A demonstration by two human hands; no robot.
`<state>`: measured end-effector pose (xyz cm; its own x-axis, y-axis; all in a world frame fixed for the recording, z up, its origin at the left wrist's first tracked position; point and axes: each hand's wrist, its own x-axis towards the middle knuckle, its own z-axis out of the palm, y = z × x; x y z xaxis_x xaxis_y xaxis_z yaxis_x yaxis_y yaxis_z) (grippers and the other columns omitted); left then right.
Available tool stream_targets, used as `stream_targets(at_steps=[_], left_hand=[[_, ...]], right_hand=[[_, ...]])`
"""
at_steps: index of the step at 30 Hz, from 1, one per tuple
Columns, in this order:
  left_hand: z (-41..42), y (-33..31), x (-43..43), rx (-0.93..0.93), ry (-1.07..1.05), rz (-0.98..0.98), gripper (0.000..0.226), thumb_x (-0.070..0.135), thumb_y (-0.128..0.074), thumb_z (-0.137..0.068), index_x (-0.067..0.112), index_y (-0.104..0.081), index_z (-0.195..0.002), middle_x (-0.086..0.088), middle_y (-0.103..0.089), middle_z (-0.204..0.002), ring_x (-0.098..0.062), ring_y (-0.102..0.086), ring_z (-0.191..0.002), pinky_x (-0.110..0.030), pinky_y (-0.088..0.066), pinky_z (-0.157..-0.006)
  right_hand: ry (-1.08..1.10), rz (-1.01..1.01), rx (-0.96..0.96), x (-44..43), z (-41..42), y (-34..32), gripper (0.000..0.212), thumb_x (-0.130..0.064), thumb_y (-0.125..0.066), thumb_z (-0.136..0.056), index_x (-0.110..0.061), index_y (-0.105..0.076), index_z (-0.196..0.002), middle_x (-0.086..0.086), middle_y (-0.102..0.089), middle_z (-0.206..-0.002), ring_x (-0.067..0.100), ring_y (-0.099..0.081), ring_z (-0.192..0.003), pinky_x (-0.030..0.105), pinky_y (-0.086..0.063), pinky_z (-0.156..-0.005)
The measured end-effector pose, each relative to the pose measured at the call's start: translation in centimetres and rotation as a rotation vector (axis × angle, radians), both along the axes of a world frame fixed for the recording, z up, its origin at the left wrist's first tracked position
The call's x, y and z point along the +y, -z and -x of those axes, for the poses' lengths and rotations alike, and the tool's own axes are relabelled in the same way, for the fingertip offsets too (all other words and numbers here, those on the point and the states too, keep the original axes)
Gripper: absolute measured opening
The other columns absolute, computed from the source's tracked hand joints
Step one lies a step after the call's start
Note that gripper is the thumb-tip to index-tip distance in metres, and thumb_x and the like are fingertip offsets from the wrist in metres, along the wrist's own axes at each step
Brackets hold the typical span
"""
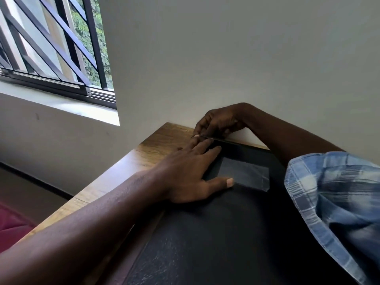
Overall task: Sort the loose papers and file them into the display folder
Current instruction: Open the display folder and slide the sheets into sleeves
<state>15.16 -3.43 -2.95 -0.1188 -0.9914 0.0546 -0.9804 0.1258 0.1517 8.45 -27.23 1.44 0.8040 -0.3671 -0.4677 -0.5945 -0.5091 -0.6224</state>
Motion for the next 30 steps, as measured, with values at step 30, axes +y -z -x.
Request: stream_targets(at_steps=[30], left_hand=[[0.1,-0.1,0.0,0.019,-0.058,-0.027,0.107,0.097,-0.016,-0.073,0.038,-0.017,-0.162,0.014,-0.006,-0.172,-0.011,-0.003,-0.159,-0.052,-0.021,-0.125]], right_hand=[[0.177,0.161,-0.080,1.6,17.9,-0.4,0.017,0.006,-0.060,-0.097,-0.002,-0.073,-0.105,0.020,-0.073,-0.109,0.021,-0.067,-0.097,0.041,-0.055,-0.092]])
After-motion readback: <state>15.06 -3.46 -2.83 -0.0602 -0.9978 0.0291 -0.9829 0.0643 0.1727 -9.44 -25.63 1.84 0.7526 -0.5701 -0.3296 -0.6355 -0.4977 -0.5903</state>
